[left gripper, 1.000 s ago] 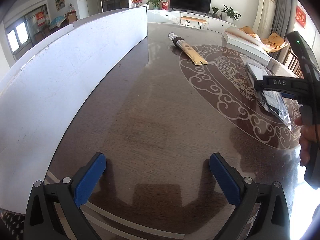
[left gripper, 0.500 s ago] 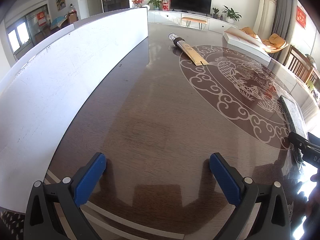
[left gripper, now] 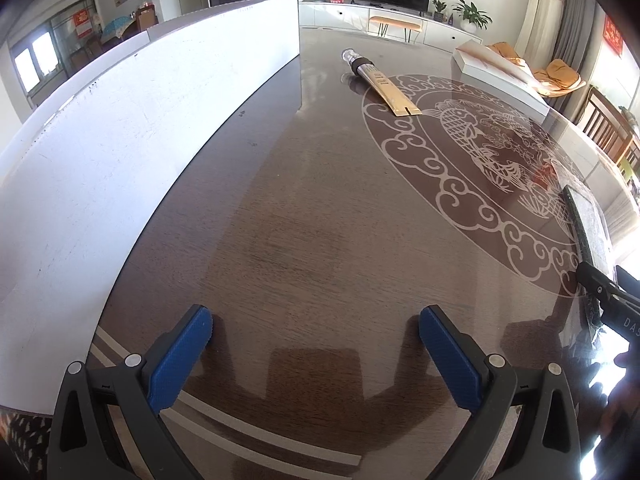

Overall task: Organize objects
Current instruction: 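Grasp the gold tube with silver cap with the left tool while the right tool holds the phone case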

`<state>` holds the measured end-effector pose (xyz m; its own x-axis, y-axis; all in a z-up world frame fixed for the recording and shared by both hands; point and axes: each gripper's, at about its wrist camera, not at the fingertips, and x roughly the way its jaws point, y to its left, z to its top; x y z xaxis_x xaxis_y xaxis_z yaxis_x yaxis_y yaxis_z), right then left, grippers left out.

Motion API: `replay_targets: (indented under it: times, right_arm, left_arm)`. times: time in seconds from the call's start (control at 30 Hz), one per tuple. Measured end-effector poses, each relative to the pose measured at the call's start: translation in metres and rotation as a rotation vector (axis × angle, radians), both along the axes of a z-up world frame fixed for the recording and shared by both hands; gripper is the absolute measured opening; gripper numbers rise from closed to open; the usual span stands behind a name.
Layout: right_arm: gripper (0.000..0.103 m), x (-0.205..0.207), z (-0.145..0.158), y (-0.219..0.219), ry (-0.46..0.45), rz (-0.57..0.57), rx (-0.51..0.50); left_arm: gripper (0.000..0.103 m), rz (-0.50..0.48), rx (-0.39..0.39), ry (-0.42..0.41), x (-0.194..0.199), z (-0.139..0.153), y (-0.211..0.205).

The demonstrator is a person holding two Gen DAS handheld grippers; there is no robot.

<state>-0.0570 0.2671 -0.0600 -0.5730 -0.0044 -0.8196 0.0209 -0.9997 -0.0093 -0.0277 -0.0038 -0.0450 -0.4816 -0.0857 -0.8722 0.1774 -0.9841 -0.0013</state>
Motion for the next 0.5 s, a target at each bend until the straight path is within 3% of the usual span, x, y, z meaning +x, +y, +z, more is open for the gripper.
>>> replay_targets:
  times: [0.33,0.5]
  right_arm:
    - [0.103,0.001,0.001,-0.001,0.006,0.001,0.014]
    - [0.103,0.001,0.002,-0.004,0.014,0.005,0.031]
  left_arm:
    - [0.103,0.011,-0.019,0.094,-0.076,-0.004,0.026]
    - [0.103,-0.069,-0.013,0.083,-0.141,-0.003,0.036]
